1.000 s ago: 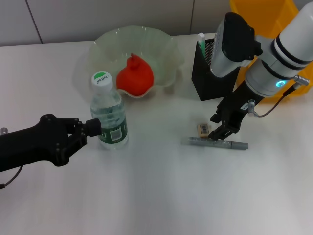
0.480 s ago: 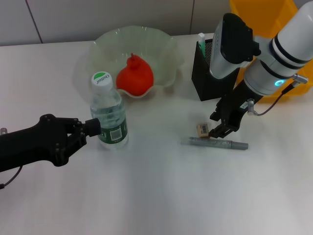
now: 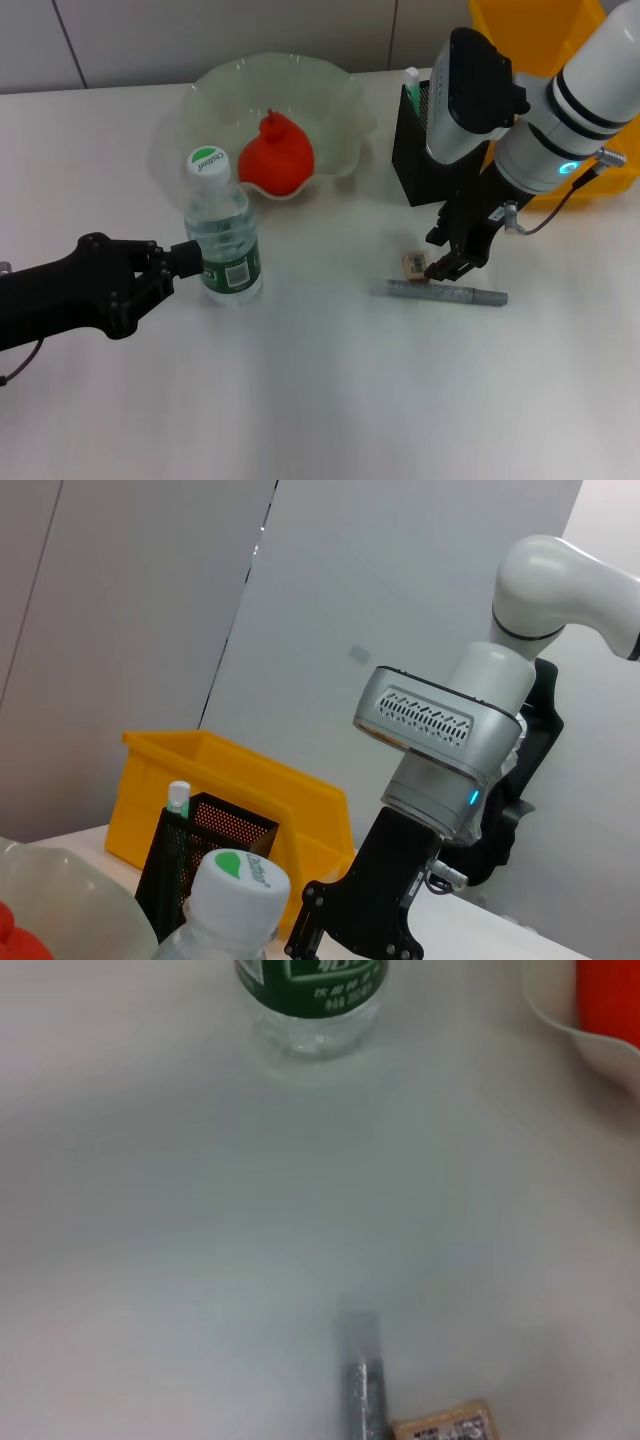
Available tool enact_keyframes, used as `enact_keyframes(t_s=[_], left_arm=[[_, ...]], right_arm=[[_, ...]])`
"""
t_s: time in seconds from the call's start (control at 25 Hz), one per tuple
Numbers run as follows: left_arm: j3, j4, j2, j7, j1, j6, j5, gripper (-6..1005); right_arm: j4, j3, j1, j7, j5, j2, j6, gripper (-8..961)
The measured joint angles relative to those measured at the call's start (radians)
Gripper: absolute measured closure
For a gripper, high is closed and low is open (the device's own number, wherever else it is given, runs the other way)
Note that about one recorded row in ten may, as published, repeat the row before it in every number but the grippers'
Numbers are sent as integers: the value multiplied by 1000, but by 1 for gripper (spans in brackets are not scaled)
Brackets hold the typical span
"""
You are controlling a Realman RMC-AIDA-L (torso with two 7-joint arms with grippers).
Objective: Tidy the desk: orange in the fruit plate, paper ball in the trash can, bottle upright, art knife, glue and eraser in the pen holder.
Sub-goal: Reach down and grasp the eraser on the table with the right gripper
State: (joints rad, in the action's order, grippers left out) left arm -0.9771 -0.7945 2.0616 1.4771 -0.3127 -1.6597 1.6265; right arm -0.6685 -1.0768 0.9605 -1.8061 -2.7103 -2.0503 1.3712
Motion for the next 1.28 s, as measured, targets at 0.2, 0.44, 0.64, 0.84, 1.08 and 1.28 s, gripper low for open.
enact_keyframes(t_s=[0.2,0.44,0.64,0.84,1.08,1.28], left_arm=[[0,-2,0,-1,0,0,0,1001],[1,-5,0,-1,0,0,0,1001],[2,-5,0,-1,-1,0,0,1001],[5,-7,0,-2,-1,0,-1,1001],[11,-6,0,-2,-4,0,-1,1001],[11,-6,0,-2,-3,0,-1,1001]], right_arm=[[-3,0,2,4,3,-3,3,495],[-6,1,3,17,4,-9,2,496],[-3,10,3,41,6,-14,-13,497],[6,10,6,51,8,-14,-28,499],[47,11,18,62,10,-14,-49,500],[67,11,24,63,10,-12,-68,501]])
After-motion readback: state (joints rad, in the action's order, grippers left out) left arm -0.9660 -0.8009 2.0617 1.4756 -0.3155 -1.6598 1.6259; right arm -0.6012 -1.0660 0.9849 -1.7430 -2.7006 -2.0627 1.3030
